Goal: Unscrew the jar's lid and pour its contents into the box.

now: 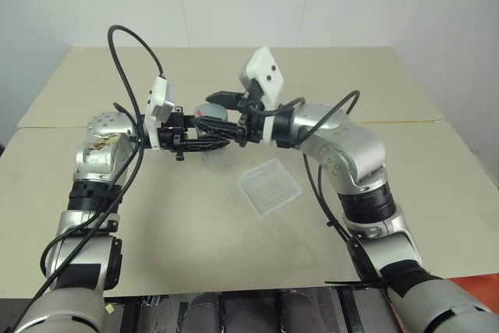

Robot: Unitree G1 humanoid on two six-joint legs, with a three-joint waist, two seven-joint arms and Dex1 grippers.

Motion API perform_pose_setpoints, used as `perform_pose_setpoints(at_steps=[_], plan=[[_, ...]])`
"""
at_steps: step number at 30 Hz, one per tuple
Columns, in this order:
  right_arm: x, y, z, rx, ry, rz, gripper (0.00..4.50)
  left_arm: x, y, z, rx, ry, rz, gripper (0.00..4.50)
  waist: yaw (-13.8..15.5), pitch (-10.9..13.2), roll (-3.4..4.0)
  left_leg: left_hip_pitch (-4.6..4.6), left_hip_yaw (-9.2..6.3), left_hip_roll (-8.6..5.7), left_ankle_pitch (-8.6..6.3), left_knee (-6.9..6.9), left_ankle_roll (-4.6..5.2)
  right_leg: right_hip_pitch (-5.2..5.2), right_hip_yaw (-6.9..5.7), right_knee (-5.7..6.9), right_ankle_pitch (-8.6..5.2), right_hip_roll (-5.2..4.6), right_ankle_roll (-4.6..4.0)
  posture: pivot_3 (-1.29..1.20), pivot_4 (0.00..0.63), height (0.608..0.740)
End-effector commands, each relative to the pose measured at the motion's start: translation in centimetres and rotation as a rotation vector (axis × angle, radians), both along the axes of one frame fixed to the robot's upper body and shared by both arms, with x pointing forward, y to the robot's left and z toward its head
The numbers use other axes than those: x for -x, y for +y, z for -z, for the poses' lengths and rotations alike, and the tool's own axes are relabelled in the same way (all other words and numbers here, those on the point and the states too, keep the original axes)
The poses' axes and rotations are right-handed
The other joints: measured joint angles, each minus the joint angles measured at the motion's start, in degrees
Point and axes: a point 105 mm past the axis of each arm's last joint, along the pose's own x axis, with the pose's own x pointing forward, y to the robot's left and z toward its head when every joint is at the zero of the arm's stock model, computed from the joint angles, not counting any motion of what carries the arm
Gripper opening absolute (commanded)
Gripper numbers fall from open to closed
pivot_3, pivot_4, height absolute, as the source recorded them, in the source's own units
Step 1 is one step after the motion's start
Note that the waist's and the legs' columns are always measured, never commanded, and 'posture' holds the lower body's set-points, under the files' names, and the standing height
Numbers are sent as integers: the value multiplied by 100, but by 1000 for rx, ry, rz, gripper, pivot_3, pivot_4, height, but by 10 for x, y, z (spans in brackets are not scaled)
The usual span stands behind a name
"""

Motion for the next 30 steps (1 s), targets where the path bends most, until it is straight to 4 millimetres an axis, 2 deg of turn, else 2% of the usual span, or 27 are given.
perform_pose_setpoints(at_steps=[1, 7, 14, 15, 18, 24, 27, 28, 30], plan=[[4, 0, -18, -29, -67, -11, 2755, 4, 0, -12, 10, -47, 20, 2022, 0, 0, 0, 0, 0, 0, 0, 0, 0, 0, 0, 0, 0, 0, 0, 0, 150, 740], [13, -5, -29, -86, -88, -109, 2755, 7, 1, -10, 12, -36, 49, 2022, -1, 0, 0, 0, 0, 0, 0, 0, 0, 0, 0, 0, 0, 0, 0, 0, 150, 740], [34, -30, -54, -148, -182, -307, 2755, 23, 4, 4, 1, 52, 160, 2022, 2, 0, 1, 0, -1, 0, -1, 0, 1, 0, 0, -1, 0, 1, 0, 0, 150, 740], [34, -32, -57, -149, -193, -307, 2755, 24, 4, 7, -6, 56, 159, 2022, 3, 0, 1, 1, -1, 1, -1, -2, 2, 0, 0, -2, 0, 1, 0, 0, 150, 740], [18, -51, -67, -157, -243, -170, 2755, 22, 7, 15, -19, 56, 125, 2022, 4, 1, 1, 2, 0, 1, -2, -1, 3, 1, 0, 0, 0, 0, 0, 0, 150, 740], [0, -110, -44, -116, -230, 119, 2755, 19, 13, 4, 25, 29, 67, 2022, 48, 1, 1, -1, -1, 0, -7, 0, 10, 7, -4, -9, 0, -4, 0, 0, 150, 740], [-11, -159, -3, -49, -169, 390, 2755, 13, 15, -2, 53, -6, 15, 2022, 102, 0, -1, -3, -3, 0, -6, -4, 10, 8, -9, -14, 0, -4, 0, 0, 150, 740], [-12, -167, 5, -31, -155, 436, 2755, 12, 15, -3, 59, -11, 7, 2022, 113, 0, -1, -2, -4, 0, -8, 0, 11, 13, -12, -14, -1, -5, 2, 0, 150, 740], [-19, -186, 34, -2, -79, 583, 2755, 12, 13, -7, 70, -26, 6, 2022, 107, 0, 0, -6, 3, -5, -7, 3, 11, 7, -2, -15, -1, -8, 3, 0, 150, 740]])
